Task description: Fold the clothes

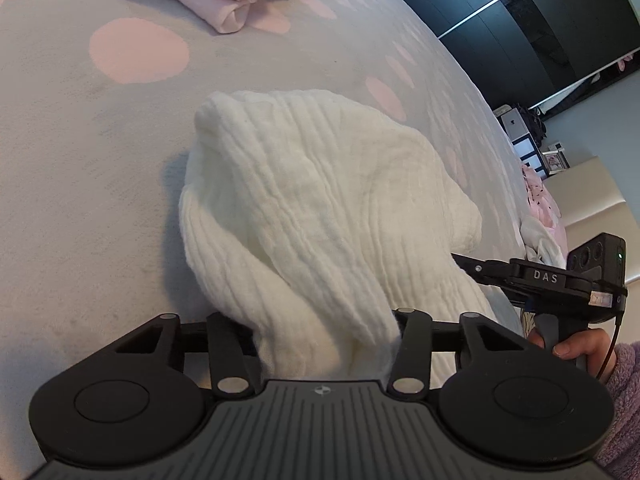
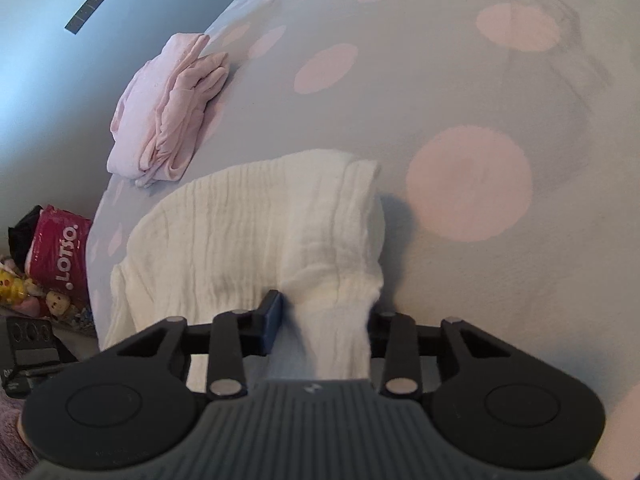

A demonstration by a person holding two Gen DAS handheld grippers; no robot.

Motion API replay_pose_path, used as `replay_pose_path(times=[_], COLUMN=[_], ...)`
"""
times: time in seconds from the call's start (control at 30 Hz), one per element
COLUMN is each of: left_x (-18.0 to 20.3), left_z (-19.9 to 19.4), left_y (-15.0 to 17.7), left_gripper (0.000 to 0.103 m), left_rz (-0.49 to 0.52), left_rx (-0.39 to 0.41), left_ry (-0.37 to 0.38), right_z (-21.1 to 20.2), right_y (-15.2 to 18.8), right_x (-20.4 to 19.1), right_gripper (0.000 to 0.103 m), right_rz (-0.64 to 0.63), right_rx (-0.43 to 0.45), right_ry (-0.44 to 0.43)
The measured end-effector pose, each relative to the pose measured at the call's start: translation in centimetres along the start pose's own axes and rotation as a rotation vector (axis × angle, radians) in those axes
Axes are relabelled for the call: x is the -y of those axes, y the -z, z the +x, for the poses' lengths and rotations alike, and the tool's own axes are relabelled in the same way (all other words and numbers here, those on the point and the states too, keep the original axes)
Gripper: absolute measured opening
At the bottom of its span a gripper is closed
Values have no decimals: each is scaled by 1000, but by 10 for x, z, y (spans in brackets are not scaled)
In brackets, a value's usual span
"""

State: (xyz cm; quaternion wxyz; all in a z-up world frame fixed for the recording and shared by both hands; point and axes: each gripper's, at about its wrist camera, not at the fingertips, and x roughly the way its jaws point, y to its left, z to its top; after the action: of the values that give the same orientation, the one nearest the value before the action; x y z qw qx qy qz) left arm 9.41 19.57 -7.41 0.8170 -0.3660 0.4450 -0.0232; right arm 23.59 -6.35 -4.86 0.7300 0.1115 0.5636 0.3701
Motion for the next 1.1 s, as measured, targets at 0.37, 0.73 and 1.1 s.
replay_pose_path(times=[0.37,0.73,1.1], left_x=[5,-14,-6], left_z=[-42,-131,-196], left_y=[-6,-47,-176], left_gripper=[22,21,21], left_rz=[68,90,236], left_rx=[108,176,242], left_ry=[86,93,-8], right_z=[-30,-47,-10], right_y=[3,20,-55], right_x=[-35,-110,-181], right_gripper=[19,17,16], right_rz=[36,25,46], right_rx=[74,169,258], right_ry=[-88,-208,-261])
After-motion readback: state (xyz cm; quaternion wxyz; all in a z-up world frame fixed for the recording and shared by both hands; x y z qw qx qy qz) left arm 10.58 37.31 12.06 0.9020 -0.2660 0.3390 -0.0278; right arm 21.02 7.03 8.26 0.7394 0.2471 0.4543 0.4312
